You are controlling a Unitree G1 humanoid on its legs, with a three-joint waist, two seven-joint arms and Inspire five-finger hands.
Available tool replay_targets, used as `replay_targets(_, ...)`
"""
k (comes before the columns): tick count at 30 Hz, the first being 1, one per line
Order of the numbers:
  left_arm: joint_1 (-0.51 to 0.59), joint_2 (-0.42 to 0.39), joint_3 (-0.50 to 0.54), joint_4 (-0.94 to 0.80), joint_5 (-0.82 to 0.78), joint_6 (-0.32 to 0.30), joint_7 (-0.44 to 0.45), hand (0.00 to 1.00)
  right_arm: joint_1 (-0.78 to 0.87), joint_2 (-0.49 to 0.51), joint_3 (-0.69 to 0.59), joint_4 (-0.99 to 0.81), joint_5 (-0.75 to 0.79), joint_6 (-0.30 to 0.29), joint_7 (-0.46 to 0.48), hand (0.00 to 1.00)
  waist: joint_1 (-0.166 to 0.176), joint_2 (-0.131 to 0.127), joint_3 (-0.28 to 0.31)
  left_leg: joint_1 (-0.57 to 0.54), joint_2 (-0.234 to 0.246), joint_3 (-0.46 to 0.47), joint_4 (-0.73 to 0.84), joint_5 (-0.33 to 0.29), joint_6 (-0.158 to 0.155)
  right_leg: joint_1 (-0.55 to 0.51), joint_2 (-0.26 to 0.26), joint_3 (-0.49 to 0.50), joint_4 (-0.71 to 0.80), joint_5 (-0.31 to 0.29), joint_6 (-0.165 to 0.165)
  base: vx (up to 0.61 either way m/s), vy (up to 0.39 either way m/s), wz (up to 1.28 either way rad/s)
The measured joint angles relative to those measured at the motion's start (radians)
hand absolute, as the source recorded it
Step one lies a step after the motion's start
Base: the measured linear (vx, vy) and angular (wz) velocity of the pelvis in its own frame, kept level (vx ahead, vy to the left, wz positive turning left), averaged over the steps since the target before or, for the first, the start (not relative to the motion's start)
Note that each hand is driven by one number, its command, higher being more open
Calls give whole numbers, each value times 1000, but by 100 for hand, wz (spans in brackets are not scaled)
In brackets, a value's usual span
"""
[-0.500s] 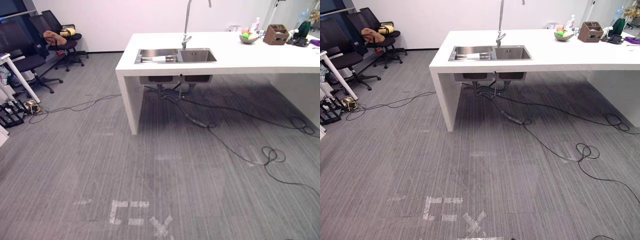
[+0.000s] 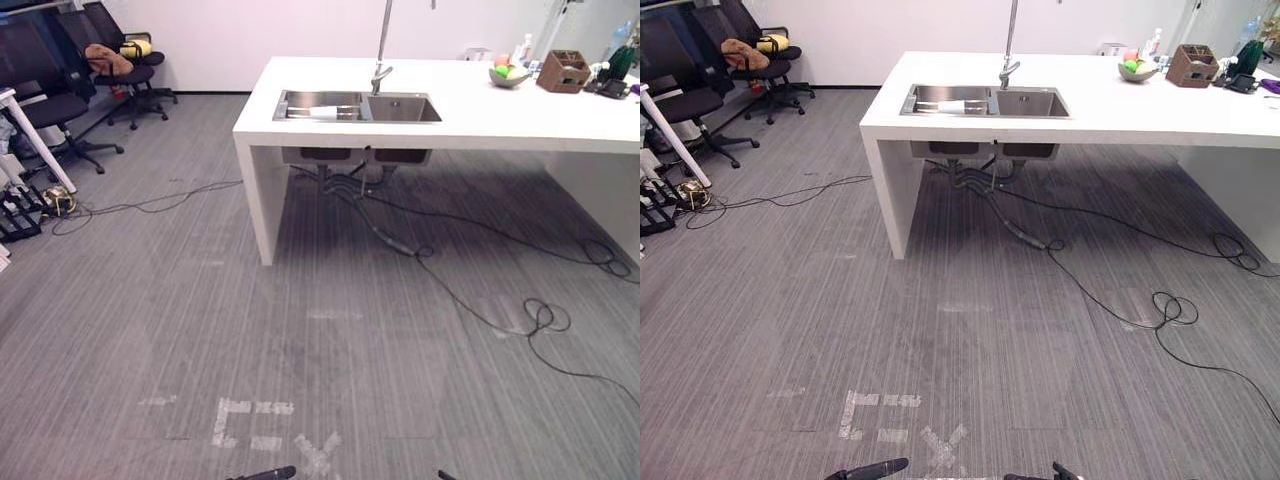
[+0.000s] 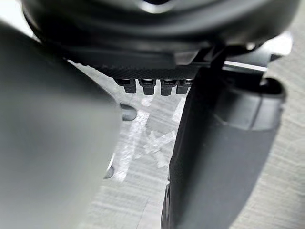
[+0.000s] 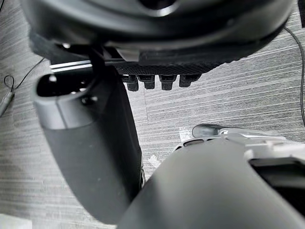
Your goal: Walk over to the sink, pick up the cup, carry it to the dishwasher, place the cup inside the dishwasher, then close the dishwasher door
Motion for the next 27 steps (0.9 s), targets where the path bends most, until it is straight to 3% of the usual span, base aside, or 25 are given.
replay_targets(9,35,-10,-8,-23,-10,-132,66,100,-6,-17,54,-1,55,13,11,100,0,-8,17,16,-28,-54,-1,13,7,31,-31,-61,22,-15,-1,-55,5,20)
replay_targets(11,54,-7,13,-48,-2,-141,69,100,-3,-18,53,-18,71,21,11,100,0,-12,18,12,-46,-49,0,-6,32,-17,-67,-94,130,-89,7,-57,51,34)
replay_targets(12,66,-2,22,-70,3,-140,69,100,5,-11,53,-33,95,23,8,100,0,-25,16,3,-59,-35,16,-14,42,-55,-103,-111,215,-135,20,31,101,60)
replay_targets(13,77,8,46,-94,1,-132,69,100,6,0,52,-46,134,25,-1,100,1,-52,33,-31,-82,-22,104,-51,59,-92,-166,-122,339,-197,55,58,101,55)
replay_targets(14,78,6,55,-106,2,-132,70,100,5,2,53,-50,145,28,-4,100,6,-58,39,-36,-89,-24,122,-68,68,-103,-188,-120,394,-207,66,74,116,34)
replay_targets(16,80,14,81,-111,3,-129,70,100,-3,-9,52,-68,180,32,-3,100,19,-35,69,-6,-94,-27,151,-82,92,-207,-229,-64,657,-207,59,71,100,5)
replay_targets(19,89,16,112,-111,2,-118,70,100,-4,-7,54,-76,203,31,0,100,17,-31,79,33,-53,-27,171,-118,89,-247,-177,-57,624,-250,44,120,44,-1)
replay_targets(21,89,15,125,-109,3,-105,66,100,-3,-7,51,-79,216,29,1,100,14,-28,82,42,-33,-25,177,-138,84,-287,-150,-61,572,-244,44,137,-19,-10)
replay_targets(24,102,8,158,-106,16,-100,50,100,10,1,24,-113,246,28,18,100,-3,-19,89,65,6,-10,224,-207,64,-374,-107,-54,425,-140,30,206,-65,-15)
replay_targets(25,105,5,169,-106,23,-100,50,100,23,8,7,-135,246,28,28,100,-3,-18,90,71,14,-7,261,-247,52,-406,-103,-41,369,-92,21,262,-127,-7)
replay_targets(27,106,-2,183,-108,24,-99,50,100,46,19,-18,-176,249,28,43,100,-3,-15,93,85,26,-11,338,-328,27,-432,-109,-26,352,-67,16,355,-193,7)
